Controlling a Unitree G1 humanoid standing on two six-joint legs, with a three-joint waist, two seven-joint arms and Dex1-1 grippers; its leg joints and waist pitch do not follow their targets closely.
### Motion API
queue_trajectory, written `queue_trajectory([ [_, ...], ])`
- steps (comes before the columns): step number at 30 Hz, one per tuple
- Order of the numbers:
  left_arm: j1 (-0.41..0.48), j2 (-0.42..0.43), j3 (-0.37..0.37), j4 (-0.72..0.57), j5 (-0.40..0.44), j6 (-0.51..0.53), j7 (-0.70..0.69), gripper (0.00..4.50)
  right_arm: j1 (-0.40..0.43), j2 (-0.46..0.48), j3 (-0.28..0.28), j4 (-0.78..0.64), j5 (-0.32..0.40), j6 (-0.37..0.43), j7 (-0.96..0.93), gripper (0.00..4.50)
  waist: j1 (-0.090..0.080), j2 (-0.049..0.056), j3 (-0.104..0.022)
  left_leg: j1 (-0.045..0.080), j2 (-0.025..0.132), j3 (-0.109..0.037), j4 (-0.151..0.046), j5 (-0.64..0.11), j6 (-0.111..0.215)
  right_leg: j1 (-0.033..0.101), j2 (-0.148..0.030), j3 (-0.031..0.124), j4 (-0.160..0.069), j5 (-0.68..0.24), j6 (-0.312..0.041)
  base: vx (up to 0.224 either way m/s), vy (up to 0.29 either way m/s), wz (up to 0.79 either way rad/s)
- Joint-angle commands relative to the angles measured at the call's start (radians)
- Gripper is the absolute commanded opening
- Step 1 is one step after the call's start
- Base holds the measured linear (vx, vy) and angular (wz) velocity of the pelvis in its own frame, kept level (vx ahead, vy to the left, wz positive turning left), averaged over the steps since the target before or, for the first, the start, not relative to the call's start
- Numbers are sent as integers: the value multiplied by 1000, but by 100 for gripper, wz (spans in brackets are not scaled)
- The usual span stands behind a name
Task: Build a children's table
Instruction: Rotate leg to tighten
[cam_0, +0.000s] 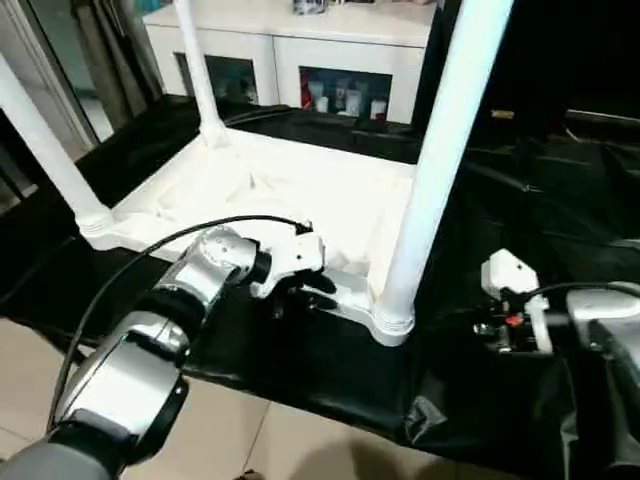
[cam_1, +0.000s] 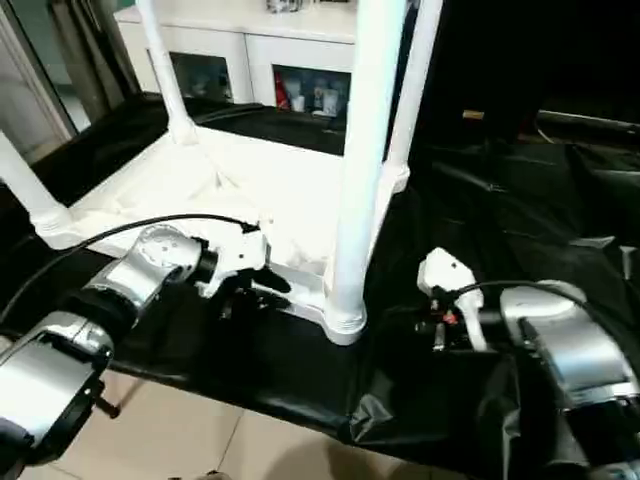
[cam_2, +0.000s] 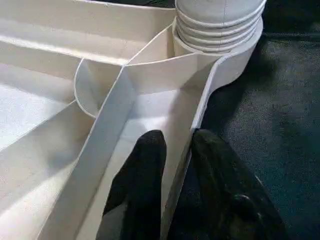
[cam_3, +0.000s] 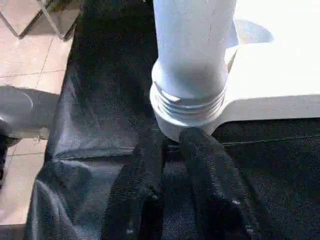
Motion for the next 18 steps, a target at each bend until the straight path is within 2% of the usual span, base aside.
queue_trajectory([
  [1,-12,-2,12,20,9,-4,2,83,6,-17,-20,-22,19,18,8,125,5,-14,-74,9,13,-3,-59,-210,69,61,-56,32,-91,-298,-187,0,0,0],
  [4,7,4,-4,26,25,-8,-8,49,-2,-21,-26,-16,23,28,8,140,6,-18,-73,8,14,-3,-60,-212,69,60,-57,33,-92,-302,-186,0,0,0],
  [6,14,6,-8,27,31,-14,-15,43,-5,-24,-26,-13,25,29,7,156,7,-19,-73,8,13,-3,-60,-209,70,61,-59,33,-92,-319,-178,0,0,0],
  [7,15,6,-8,28,33,-16,-17,34,-5,-25,-25,-13,26,30,7,178,7,-19,-73,7,13,-3,-60,-207,70,61,-59,33,-93,-321,-176,0,0,0],
  [8,20,6,-9,30,36,-23,-20,25,-6,-27,-25,-12,28,31,6,184,6,-22,-71,8,13,-2,-60,-209,72,59,-58,33,-94,-327,-175,0,0,0],
  [10,29,5,-9,33,41,-33,-19,15,-11,-31,-23,-5,25,27,3,194,7,-21,-72,8,14,-3,-60,-208,73,59,-59,33,-94,-338,-171,0,0,0],
  [11,31,5,-10,35,47,-38,-14,12,-13,-31,-23,-3,25,28,3,206,7,-23,-72,8,14,-3,-60,-205,73,58,-59,34,-93,-334,-171,0,0,0],
  [14,32,7,-30,51,92,-80,24,0,-21,-30,-21,-2,26,30,2,232,6,-24,-70,9,13,-2,-60,-213,72,56,-58,33,-96,-355,-166,0,0,0],
  [16,34,8,-41,52,105,-87,27,0,-22,-30,-20,2,25,27,1,244,6,-22,-68,11,13,-2,-61,-227,69,55,-59,32,-100,-388,-155,0,0,0],
  [18,39,7,-44,51,107,-74,17,0,-22,-31,-19,6,26,21,-2,276,5,-23,-65,14,11,-3,-62,-243,62,54,-60,31,-107,-449,-134,0,0,0],
])
